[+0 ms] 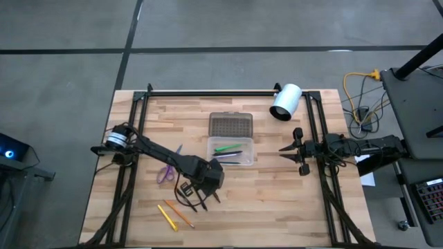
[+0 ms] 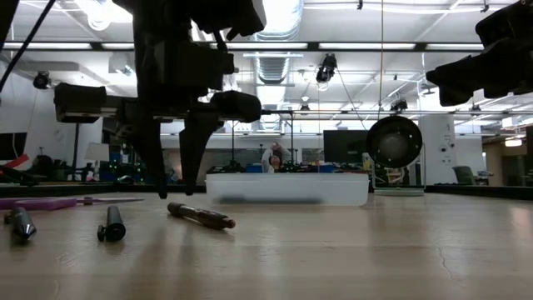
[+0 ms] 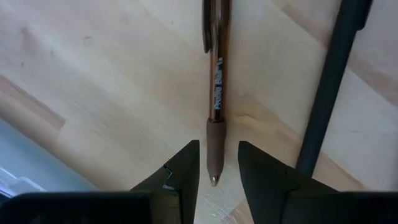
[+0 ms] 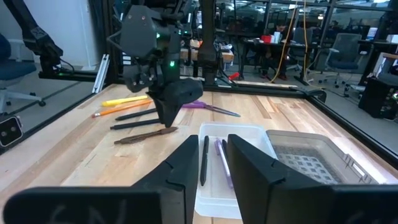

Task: Pick & place school supplies into a supply box
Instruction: Put the brown pen into the white and black supply box

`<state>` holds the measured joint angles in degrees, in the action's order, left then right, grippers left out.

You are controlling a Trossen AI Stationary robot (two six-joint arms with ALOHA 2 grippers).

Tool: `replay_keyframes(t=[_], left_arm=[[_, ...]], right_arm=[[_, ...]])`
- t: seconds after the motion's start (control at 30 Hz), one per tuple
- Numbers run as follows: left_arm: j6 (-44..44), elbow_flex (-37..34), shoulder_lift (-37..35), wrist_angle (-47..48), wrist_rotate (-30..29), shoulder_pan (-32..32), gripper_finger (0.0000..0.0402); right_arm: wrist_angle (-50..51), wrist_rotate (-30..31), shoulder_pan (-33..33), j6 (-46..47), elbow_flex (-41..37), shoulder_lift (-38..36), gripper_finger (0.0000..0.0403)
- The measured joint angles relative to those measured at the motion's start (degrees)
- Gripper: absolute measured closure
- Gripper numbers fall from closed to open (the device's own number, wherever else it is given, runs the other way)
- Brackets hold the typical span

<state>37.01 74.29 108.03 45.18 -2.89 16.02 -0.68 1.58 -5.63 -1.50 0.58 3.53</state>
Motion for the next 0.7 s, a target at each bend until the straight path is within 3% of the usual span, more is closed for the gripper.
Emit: replay_keyframes(t=[0.7], left_arm=[[0.6, -0.3, 3.7, -2.3, 0.0, -1.2, 0.0306]], right_arm=[[0.0, 0.0, 0.0, 0.0, 0.0, 0.0, 0.0333]])
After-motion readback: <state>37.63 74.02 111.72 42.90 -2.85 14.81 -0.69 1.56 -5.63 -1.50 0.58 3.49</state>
